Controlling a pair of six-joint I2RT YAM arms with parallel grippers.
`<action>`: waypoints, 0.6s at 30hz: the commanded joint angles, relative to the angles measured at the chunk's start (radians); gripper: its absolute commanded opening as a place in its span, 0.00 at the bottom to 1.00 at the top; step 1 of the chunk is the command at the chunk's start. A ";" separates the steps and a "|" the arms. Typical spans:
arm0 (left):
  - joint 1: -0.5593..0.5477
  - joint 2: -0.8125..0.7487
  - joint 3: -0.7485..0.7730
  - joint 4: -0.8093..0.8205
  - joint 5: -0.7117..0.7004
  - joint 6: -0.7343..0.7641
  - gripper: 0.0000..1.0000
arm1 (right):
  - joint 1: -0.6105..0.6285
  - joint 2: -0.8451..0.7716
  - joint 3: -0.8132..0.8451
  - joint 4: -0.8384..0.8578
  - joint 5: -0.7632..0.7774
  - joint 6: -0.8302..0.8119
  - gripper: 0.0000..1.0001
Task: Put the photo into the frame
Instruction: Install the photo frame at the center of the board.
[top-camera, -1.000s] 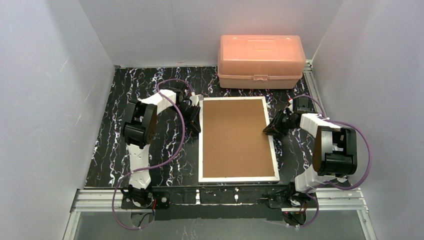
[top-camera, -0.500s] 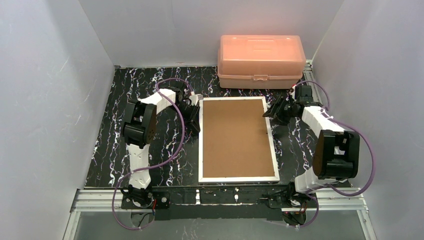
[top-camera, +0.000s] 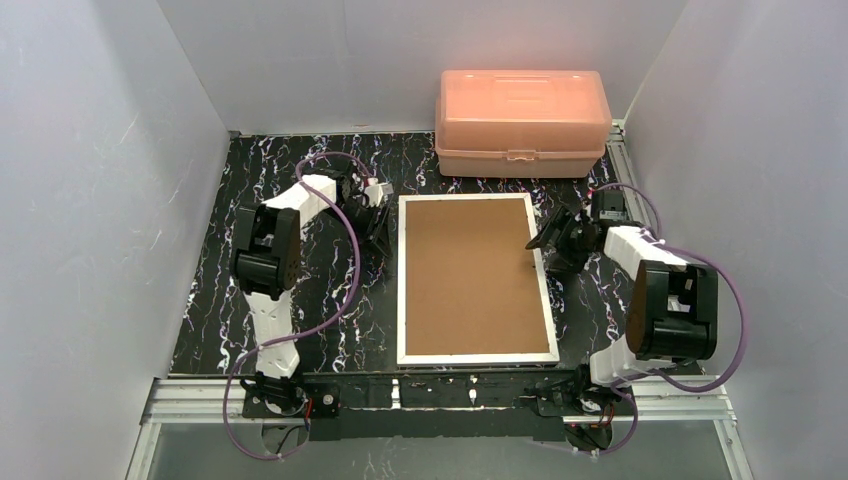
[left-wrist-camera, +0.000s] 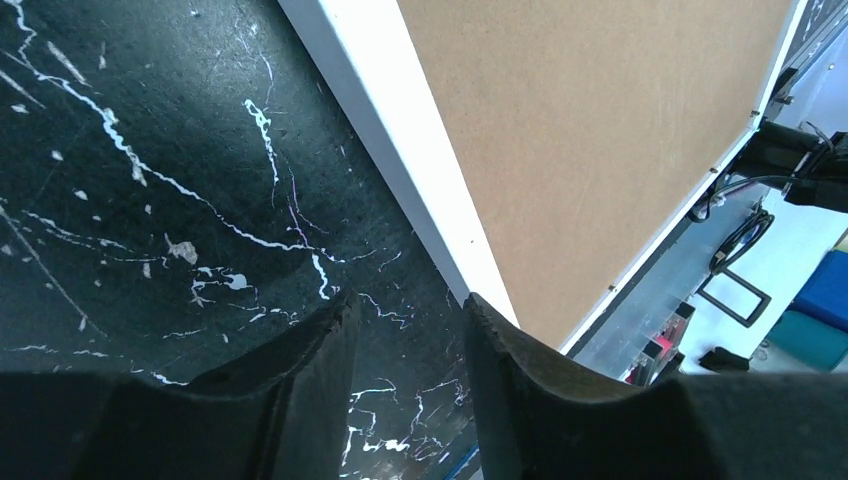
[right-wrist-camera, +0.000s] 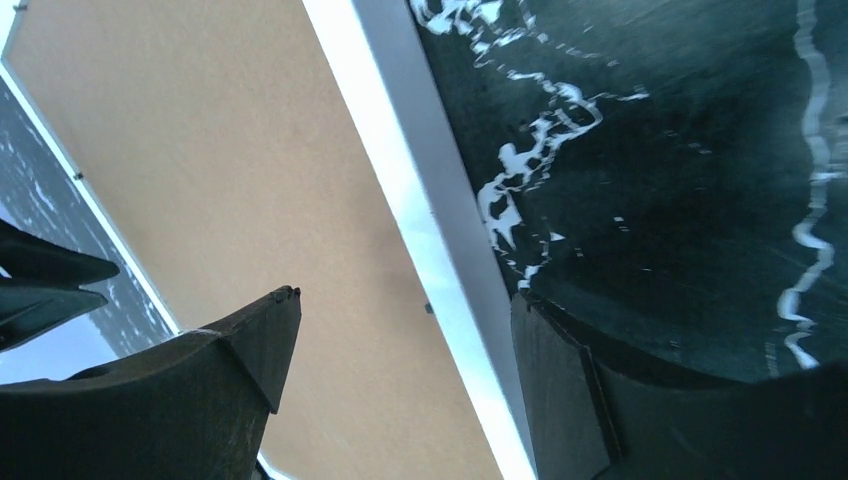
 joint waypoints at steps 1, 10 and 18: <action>0.029 -0.077 -0.022 -0.040 0.045 0.029 0.42 | 0.052 0.020 -0.026 0.094 -0.083 0.057 0.84; 0.136 -0.104 -0.072 -0.048 0.051 0.061 0.42 | 0.289 0.115 0.052 0.232 -0.049 0.253 0.83; 0.272 -0.118 -0.111 -0.069 0.027 0.122 0.36 | 0.427 0.282 0.291 0.220 0.000 0.293 0.83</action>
